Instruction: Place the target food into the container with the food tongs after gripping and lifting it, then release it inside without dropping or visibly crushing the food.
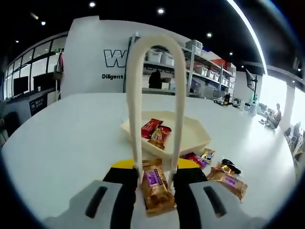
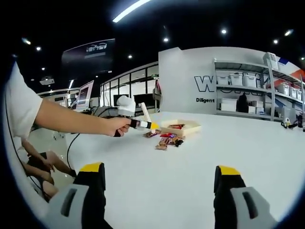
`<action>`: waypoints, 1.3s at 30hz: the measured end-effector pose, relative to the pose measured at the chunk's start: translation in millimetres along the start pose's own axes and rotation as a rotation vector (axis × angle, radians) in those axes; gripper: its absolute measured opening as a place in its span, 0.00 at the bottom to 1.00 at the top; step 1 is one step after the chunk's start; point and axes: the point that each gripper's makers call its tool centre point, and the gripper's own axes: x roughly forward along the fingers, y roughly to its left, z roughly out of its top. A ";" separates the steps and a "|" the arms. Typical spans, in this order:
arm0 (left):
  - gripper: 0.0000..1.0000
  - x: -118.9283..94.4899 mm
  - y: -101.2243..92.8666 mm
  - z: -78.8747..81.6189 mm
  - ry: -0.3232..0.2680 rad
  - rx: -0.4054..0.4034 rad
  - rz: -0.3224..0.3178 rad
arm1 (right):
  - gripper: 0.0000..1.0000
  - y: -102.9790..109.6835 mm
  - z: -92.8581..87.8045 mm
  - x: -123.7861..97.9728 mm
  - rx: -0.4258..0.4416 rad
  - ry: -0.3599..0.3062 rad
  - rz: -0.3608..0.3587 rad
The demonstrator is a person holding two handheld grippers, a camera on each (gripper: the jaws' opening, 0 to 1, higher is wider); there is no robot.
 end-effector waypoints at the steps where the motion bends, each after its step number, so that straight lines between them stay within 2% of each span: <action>1: 0.28 0.3 -1.3 0.3 -0.001 -0.001 -0.001 | 0.94 -0.2 0.3 0.1 -0.001 -0.001 -0.001; 6: 0.28 1.7 -2.5 -3.1 0.009 -0.006 0.023 | 0.93 0.3 -2.1 1.0 -0.004 0.007 -0.001; 20: 0.26 3.7 -4.3 -6.4 0.031 0.065 0.006 | 0.91 -0.8 -3.6 -1.1 -0.015 0.015 -0.004; 28: 0.20 1.9 0.5 -9.6 0.065 0.016 -0.016 | 0.90 -0.2 -2.4 -2.3 -0.015 0.011 -0.002; 34: 0.19 0.2 -1.7 -10.8 0.071 0.035 -0.017 | 0.90 0.2 -0.5 -4.6 -0.017 0.005 -0.004; 39: 0.19 -2.3 3.7 -9.0 0.072 -0.071 -0.021 | 0.90 -0.9 0.4 -9.0 -0.017 0.001 -0.010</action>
